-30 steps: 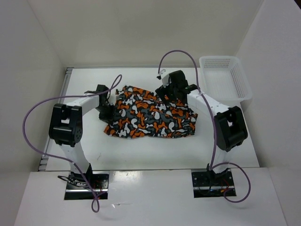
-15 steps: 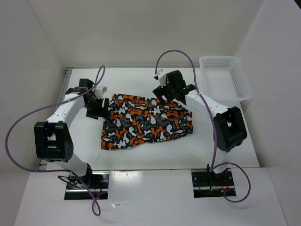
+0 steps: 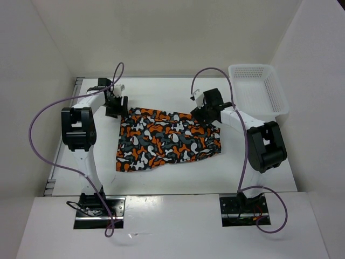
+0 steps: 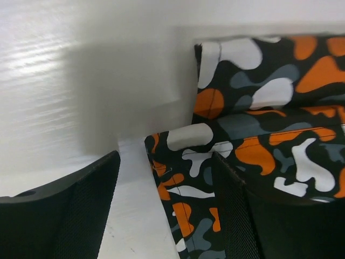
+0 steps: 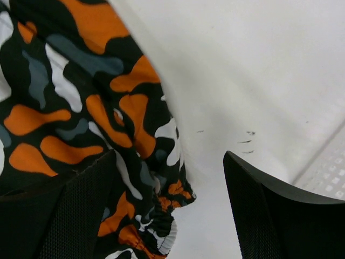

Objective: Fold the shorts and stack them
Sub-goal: Fold the shorts

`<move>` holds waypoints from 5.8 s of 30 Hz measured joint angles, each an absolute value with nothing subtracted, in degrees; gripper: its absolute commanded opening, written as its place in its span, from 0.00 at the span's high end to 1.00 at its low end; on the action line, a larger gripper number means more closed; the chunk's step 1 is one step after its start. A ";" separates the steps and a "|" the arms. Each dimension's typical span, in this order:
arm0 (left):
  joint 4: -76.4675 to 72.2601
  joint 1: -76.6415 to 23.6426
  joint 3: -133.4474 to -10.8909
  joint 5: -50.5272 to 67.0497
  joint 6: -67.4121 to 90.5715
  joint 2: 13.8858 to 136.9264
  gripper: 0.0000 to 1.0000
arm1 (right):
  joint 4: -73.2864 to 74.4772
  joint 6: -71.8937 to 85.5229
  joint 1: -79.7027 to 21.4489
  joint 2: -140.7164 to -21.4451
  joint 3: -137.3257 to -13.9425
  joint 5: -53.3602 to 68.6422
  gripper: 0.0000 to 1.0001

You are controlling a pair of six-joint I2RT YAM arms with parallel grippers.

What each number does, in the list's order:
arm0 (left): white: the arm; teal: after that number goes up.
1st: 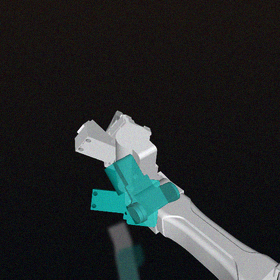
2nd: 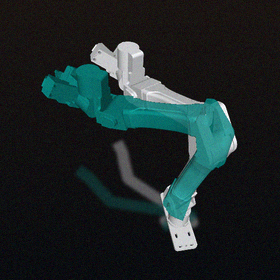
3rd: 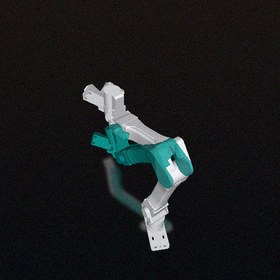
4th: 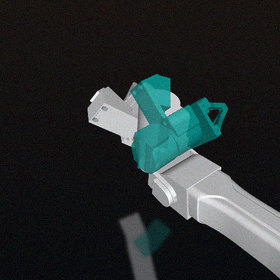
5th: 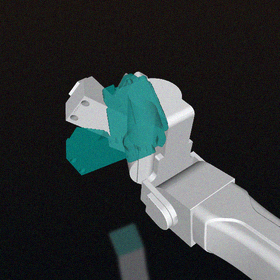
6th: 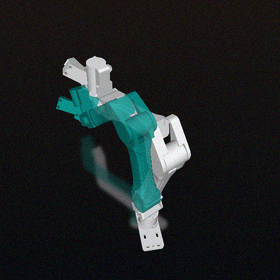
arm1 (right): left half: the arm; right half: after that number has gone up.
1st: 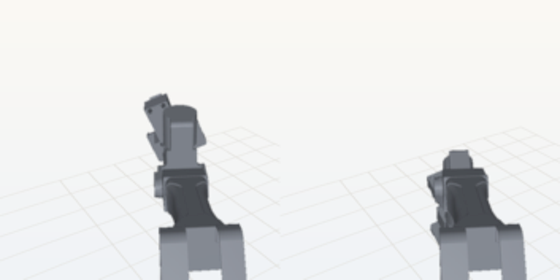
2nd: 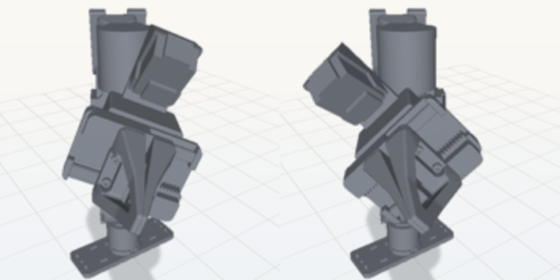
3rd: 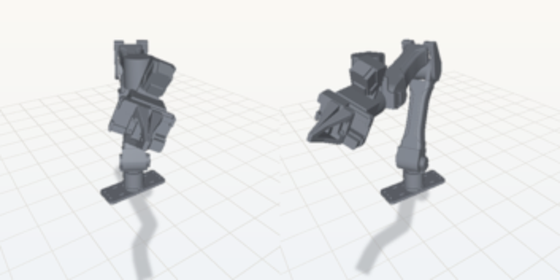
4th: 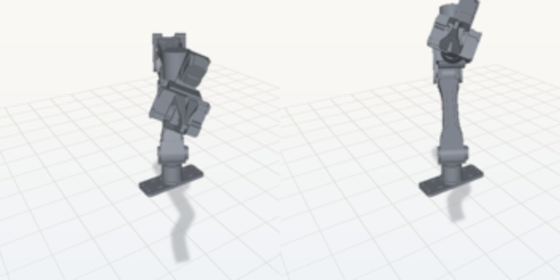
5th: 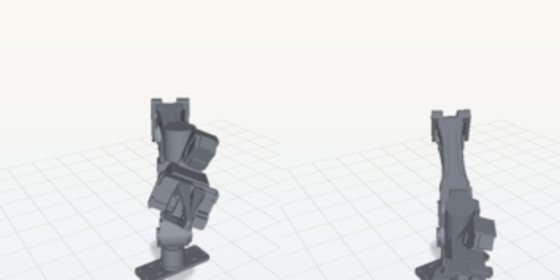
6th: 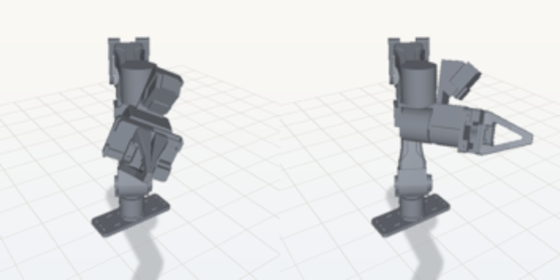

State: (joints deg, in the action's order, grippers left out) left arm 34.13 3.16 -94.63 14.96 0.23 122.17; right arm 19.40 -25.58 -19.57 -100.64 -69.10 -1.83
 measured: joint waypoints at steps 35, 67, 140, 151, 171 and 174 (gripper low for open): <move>38.24 -4.38 -107.42 22.37 0.23 111.63 1.00 | 14.79 -37.17 -19.88 -103.28 -62.11 -6.72 0.18; 28.21 -5.13 -107.11 7.86 0.23 130.19 0.92 | 19.79 -30.96 -19.86 -104.01 -69.23 -7.03 1.00; 31.88 -26.55 -81.12 -5.54 0.43 114.63 0.17 | 19.49 18.09 -9.85 -101.73 -62.70 -6.59 0.99; 37.41 -16.12 -81.25 6.00 0.21 112.16 0.12 | 17.58 -0.91 -14.31 -92.95 -70.76 -24.05 1.00; 34.87 -10.66 -100.55 27.22 0.73 129.27 0.54 | 3.09 -42.44 -55.64 -94.78 -68.58 -24.40 1.00; 34.96 -9.78 -100.77 28.58 0.97 129.60 0.54 | 3.55 -43.11 -57.82 -96.53 -68.49 -21.98 0.88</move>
